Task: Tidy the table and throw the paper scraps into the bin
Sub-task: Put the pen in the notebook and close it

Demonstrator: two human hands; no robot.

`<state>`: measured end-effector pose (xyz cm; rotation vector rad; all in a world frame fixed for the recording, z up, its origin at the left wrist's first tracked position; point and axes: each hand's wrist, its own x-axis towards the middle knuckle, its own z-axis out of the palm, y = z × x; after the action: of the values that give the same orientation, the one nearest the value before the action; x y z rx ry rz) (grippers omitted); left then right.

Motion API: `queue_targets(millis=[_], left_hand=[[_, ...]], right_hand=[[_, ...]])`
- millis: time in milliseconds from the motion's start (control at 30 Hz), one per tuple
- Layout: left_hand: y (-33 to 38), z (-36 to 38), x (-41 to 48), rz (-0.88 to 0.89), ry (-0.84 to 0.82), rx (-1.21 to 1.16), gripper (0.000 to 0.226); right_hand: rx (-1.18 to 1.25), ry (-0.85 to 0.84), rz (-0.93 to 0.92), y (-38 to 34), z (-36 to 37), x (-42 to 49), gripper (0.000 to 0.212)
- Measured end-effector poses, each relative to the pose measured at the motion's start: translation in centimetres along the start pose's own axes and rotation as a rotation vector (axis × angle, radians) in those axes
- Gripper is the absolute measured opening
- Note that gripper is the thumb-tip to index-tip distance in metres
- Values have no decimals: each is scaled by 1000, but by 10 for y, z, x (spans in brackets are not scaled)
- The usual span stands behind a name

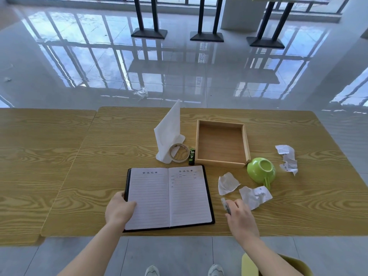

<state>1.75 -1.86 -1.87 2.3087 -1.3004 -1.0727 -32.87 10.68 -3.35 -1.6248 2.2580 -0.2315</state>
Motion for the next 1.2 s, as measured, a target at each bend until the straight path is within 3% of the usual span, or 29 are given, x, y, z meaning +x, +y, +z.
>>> queue_targets(millis=[133, 200, 300, 433, 667, 800, 1067, 1200], left_hand=[[-4, -15, -8, -29, -60, -370, 35], [-3, -19, -15, 29, -64, -414, 34], [6, -22, -27, 163, -47, -437, 32], [26, -14, -47, 309, -1, -378, 33], [64, 12, -76, 494, 3, -263, 41], [83, 31, -90, 614, -39, -162, 47], [99, 74, -101, 667, 5, 17, 36], [105, 96, -104, 661, -42, 110, 25]], right_hand=[[44, 69, -120, -16, 2, 3, 37], [101, 38, -153, -32, 4, 8, 38], [240, -70, -41, -54, 6, 20, 25], [289, -135, 77, -63, 7, 33, 15], [544, -195, 261, -58, 8, 34, 37], [673, -227, 340, -58, 5, 32, 39], [859, -251, 415, -58, -4, 36, 21], [924, -268, 436, -53, -3, 39, 26]])
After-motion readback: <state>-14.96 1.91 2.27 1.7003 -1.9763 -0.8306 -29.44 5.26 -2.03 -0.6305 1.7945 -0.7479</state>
